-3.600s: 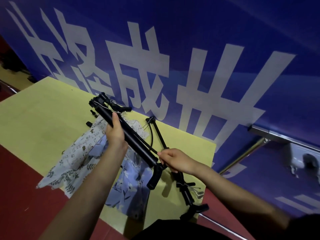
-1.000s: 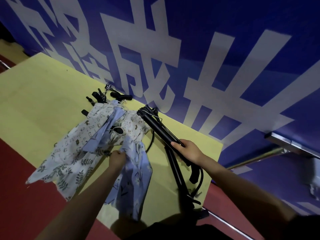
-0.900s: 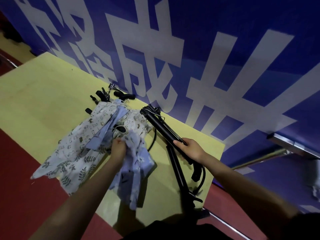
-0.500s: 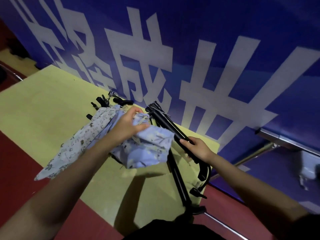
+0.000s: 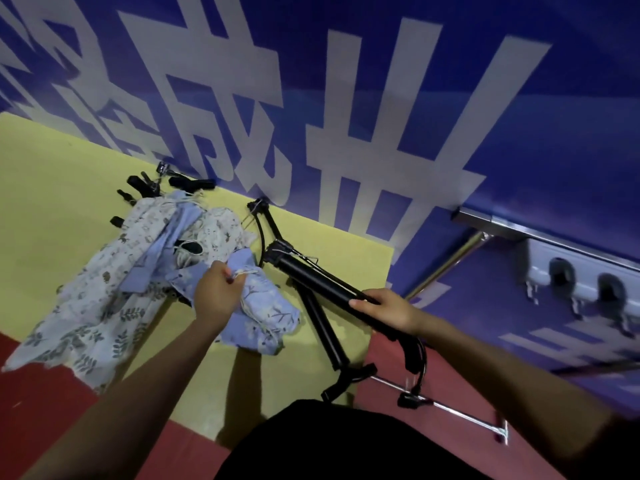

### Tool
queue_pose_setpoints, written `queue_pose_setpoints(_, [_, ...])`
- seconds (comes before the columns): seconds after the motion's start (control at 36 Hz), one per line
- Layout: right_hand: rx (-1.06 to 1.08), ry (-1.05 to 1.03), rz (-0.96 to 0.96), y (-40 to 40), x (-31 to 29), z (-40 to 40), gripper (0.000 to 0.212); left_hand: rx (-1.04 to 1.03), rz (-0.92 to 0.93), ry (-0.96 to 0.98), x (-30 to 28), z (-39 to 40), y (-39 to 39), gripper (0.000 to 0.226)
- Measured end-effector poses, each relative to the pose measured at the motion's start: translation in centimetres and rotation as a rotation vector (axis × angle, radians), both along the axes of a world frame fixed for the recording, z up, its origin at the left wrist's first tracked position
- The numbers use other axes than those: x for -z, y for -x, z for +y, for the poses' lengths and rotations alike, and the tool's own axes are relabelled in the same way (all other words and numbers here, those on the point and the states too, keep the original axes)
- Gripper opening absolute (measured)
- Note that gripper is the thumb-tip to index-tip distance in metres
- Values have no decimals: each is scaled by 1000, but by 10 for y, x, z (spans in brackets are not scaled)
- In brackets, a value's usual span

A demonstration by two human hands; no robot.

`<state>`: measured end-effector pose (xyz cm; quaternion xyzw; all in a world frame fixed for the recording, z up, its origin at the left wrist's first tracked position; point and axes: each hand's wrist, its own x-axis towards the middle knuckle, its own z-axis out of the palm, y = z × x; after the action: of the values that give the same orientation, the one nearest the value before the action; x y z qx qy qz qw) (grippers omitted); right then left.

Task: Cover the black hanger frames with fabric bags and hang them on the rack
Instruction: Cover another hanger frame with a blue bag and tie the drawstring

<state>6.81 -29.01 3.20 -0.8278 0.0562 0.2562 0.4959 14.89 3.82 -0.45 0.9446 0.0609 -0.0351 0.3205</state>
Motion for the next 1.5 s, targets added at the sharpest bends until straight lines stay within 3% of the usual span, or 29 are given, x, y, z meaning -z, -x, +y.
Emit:
queue_pose_setpoints(0.17, [-87,-69,48,12,2,-5,39,-53,140,103,3,6,0,39])
queue_pose_setpoints(0.25, [-155,-11,82,15,6,-9,35,-136,260,336,-1,8,0,39])
queue_pose_setpoints(0.33, [-218,56,116,17,7,-9,33,-223,408,602,-5,9,-3,20])
queue_pose_setpoints(0.39, [-254,157,103,16,9,-6,33,-216,475,661,-8,11,-5,19])
queue_pose_setpoints(0.53, [-293,457,-42,12,16,7,37,-76,696,577,-23,16,2,19])
queue_pose_setpoints(0.61, [-255,515,-117,10,17,17,38,-44,762,509,-28,18,6,38])
queue_pose_setpoints(0.86, [-413,520,-160,2,14,27,43,132,365,59,-23,33,0,43])
queue_pose_setpoints(0.92, [-458,569,-156,3,14,24,47,163,382,14,-16,33,2,38])
queue_pose_setpoints(1.0, [-517,672,-171,7,15,19,49,166,413,-56,-6,29,8,52])
queue_pose_setpoints(1.06, [-523,713,-170,10,17,15,50,183,376,-68,3,29,13,44])
queue_pose_setpoints(1.11, [-499,717,-159,13,19,12,48,206,363,-90,18,34,16,38])
queue_pose_setpoints(1.28, [-421,680,-86,21,24,7,48,169,311,-197,61,47,17,54])
queue_pose_setpoints(1.36, [-405,684,-45,23,23,6,49,77,295,-191,51,35,24,35])
queue_pose_setpoints(1.5, [-418,667,10,25,22,4,50,44,350,-199,58,27,25,27])
